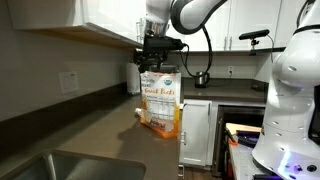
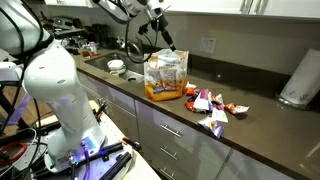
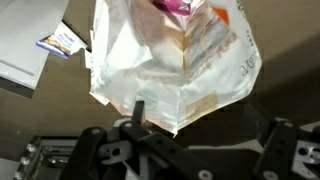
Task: Turn the plastic packaging around.
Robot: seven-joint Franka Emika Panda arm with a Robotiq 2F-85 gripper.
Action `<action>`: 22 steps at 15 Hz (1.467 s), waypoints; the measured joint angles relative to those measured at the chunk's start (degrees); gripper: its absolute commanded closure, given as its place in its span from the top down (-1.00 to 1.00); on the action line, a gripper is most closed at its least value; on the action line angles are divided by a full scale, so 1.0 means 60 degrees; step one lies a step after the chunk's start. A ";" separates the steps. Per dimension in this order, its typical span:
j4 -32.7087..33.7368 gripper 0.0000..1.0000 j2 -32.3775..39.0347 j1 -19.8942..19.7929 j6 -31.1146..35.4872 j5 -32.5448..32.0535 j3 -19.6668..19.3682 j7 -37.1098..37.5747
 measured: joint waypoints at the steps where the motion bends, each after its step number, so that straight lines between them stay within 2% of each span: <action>1: -0.0012 0.86 0.0075 0.0064 -0.0002 0.0014 -0.0101 0.0337; 2: -0.0016 0.66 0.0140 0.0123 0.0003 0.0017 -0.0201 0.0643; 3: -0.0016 0.33 0.0197 0.0195 0.0028 0.0017 -0.0306 0.0953; 4: -0.0016 0.17 0.0241 0.0246 0.0065 0.0017 -0.0389 0.1229; 5: -0.0018 0.22 0.0277 0.0308 0.0100 0.0017 -0.0467 0.1487; 6: -0.0021 0.11 0.0314 0.0353 0.0138 0.0017 -0.0515 0.1716; 8: -0.0022 0.44 0.0400 0.0455 0.0200 0.0017 -0.0576 0.2129; 9: -0.0022 0.72 0.0448 0.0493 0.0231 0.0009 -0.0578 0.2329; 11: -0.0021 0.94 0.0534 0.0602 0.0291 0.0008 -0.0586 0.2629; 13: -0.0007 1.00 0.0594 0.0727 0.0339 0.0008 -0.0613 0.2791; 18: 0.0238 1.00 0.0612 0.0944 0.0344 0.0000 -0.0713 0.2824; 19: 0.0317 0.61 0.0612 0.0951 0.0344 0.0000 -0.0722 0.2824; 22: 0.0426 0.37 0.0612 0.0952 0.0348 -0.0018 -0.0747 0.2824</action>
